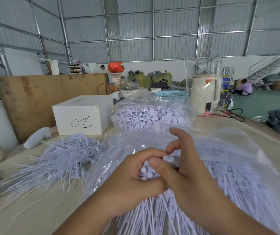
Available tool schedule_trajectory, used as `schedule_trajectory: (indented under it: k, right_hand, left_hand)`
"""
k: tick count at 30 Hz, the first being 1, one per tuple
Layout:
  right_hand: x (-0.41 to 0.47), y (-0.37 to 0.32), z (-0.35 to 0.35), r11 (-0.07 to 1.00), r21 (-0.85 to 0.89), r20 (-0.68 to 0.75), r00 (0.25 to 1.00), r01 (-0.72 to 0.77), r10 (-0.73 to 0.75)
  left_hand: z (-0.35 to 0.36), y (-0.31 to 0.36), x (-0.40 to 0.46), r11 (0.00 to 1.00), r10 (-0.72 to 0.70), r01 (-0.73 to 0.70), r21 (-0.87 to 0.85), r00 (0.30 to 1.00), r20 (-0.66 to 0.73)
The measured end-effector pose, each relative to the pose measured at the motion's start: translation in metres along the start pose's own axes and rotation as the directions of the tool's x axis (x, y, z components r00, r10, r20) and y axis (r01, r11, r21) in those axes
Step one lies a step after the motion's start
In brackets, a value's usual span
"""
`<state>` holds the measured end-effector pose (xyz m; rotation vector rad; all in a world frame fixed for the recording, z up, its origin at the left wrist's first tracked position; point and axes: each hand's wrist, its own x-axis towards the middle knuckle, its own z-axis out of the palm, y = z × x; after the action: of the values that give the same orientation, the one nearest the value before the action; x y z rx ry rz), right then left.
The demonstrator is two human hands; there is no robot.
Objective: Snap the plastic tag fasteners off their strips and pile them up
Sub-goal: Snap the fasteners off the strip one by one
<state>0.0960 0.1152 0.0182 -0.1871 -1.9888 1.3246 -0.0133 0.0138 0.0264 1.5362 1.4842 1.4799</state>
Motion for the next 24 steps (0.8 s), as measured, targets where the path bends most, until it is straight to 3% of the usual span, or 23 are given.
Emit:
schedule_trajectory:
  k: [3, 13, 21, 24]
  right_hand:
    - [-0.002, 0.003, 0.002, 0.999, 0.016, 0.043, 0.998, -0.043, 0.043]
    - [-0.005, -0.006, 0.0, 0.973, -0.213, 0.085, 0.99, -0.089, 0.109]
    - [-0.003, -0.004, 0.003, 0.99, -0.133, 0.004, 0.999, -0.034, 0.035]
    - [-0.002, -0.004, 0.007, 0.996, -0.054, -0.03, 0.997, -0.076, 0.074]
  left_hand:
    - [-0.001, -0.002, 0.001, 0.999, -0.049, 0.049, -0.015, 0.998, 0.032]
    - [-0.004, -0.001, 0.002, 0.996, -0.04, 0.049, -0.071, 0.992, 0.121]
    - [0.004, -0.001, 0.004, 0.989, -0.012, 0.025, -0.143, 0.996, 0.087]
    - [0.014, -0.003, 0.006, 0.991, -0.026, 0.026, -0.128, 1.0, -0.002]
